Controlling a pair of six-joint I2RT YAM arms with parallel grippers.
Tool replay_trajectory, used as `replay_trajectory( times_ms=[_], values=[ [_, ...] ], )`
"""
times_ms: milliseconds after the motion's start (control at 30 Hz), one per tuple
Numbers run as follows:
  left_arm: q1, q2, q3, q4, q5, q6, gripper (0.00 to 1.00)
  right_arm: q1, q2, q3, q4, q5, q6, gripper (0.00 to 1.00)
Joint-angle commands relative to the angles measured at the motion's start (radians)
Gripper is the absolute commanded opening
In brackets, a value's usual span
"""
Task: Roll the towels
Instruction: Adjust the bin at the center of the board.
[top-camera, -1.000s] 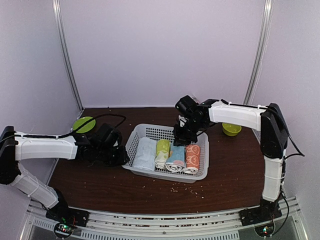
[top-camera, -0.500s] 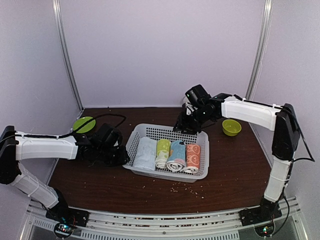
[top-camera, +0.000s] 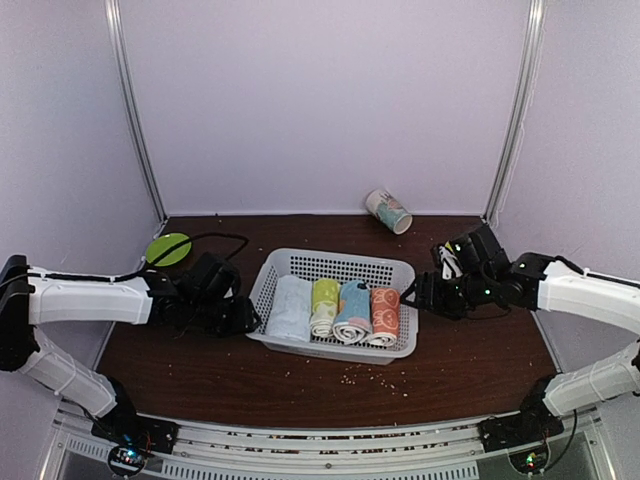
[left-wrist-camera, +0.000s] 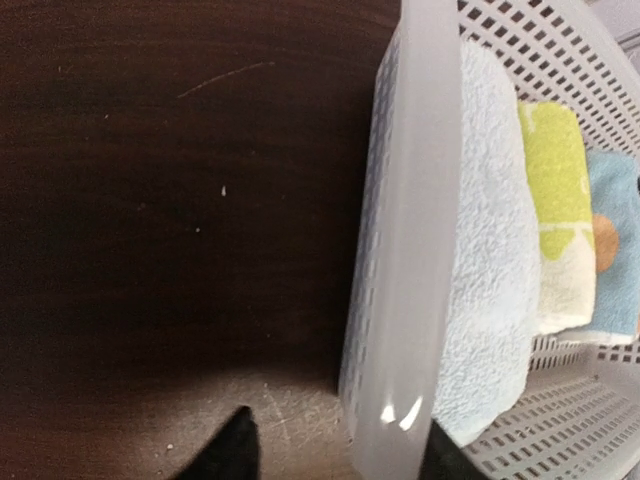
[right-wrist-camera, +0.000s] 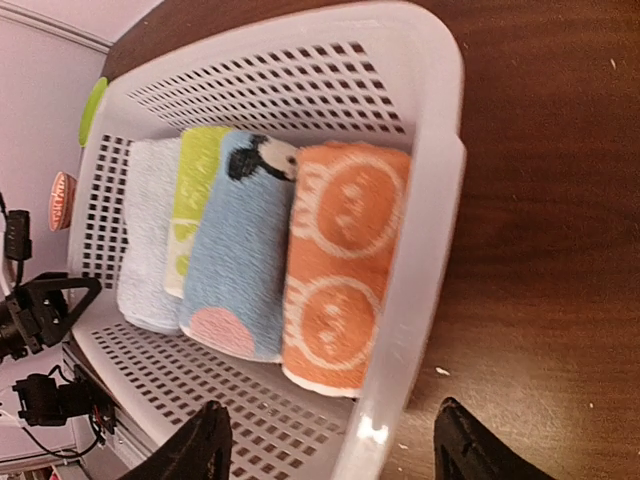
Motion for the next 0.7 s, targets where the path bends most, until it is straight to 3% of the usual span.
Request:
replay_trajectory(
  times_ms=[0,300,500,667],
  values=[
    [-0.004,-0.040,-0.041,-0.091,-0.017,0.016,0.63,-0.001,-0.094,-0.115,0.108,0.059,0.050,0.70],
    [0.007,-0.228,0.075,-0.280,-0.158,0.116,0.83,-0.001,-0.106,-0.141,0.074,0.075,0.027,0.69],
    [0.099,-0.130,0.145,-0.199,-0.049,0.258,0.80,-0.001,-0.081,-0.147,0.078,0.134,0.052,0.65],
    [0.158,-0.002,0.223,-0.143,0.050,0.347,0.69,-0.004,-0.011,-0.132,0.110,0.102,0.047,0.52]
  ],
)
